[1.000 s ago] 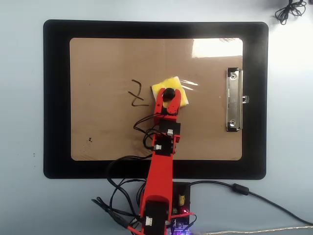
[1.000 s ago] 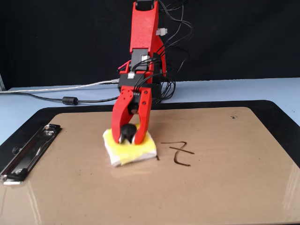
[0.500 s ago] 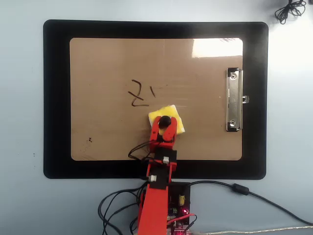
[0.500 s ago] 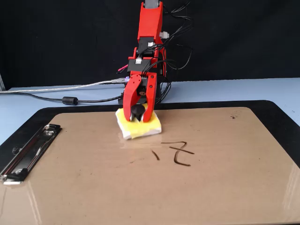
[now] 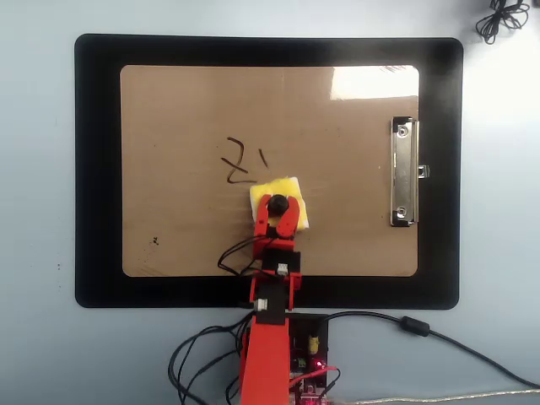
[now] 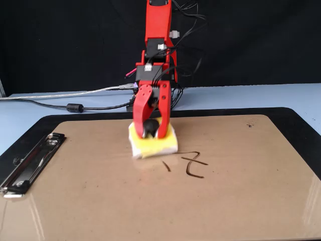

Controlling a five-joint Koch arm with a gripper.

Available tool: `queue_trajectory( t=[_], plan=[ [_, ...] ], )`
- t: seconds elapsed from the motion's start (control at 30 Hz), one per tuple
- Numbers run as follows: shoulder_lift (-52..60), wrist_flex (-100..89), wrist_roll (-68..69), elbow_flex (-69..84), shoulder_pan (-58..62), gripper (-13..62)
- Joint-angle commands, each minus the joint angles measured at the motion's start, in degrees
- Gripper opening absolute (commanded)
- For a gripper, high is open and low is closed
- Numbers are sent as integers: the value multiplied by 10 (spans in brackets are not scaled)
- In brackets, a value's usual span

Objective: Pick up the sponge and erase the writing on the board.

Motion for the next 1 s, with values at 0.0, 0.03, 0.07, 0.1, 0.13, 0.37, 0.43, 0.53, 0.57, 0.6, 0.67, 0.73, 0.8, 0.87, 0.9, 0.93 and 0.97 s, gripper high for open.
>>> queue_trajectory(
  t=[0.0,0.03,0.07,0.1,0.13,0.37,0.43,0.53,0.57,0.6,0.67,0.73,0.8,0.87,0.9,0.93,0.97],
  plan=[
    [25,-4,-22,-17,-16,-80],
    [9,-9,-23,-22,-23,-80],
    [-33,-12,-23,-53,-40,-80],
    [-74,-13,-23,-90,-55,-80],
    [-139,-15,-27,-146,-73,-80],
    [-352,25,-40,-374,-88,-80],
    [-272,102,-39,-333,-86,-80],
    [-149,209,-39,-253,-87,-80],
    [-108,221,-39,-218,-88,-80],
    [-89,217,-40,-199,-88,-80],
    [-89,172,-41,-178,-89,-80],
    [-148,94,-41,-183,-89,-80],
    [-249,-6,-40,-223,-87,-80],
    [-347,-63,-40,-300,-85,-80],
    [-374,-62,-40,-330,-85,-80],
    [-397,-54,-40,-364,-86,-80],
    [-390,-34,-40,-376,-87,-80]
  ],
)
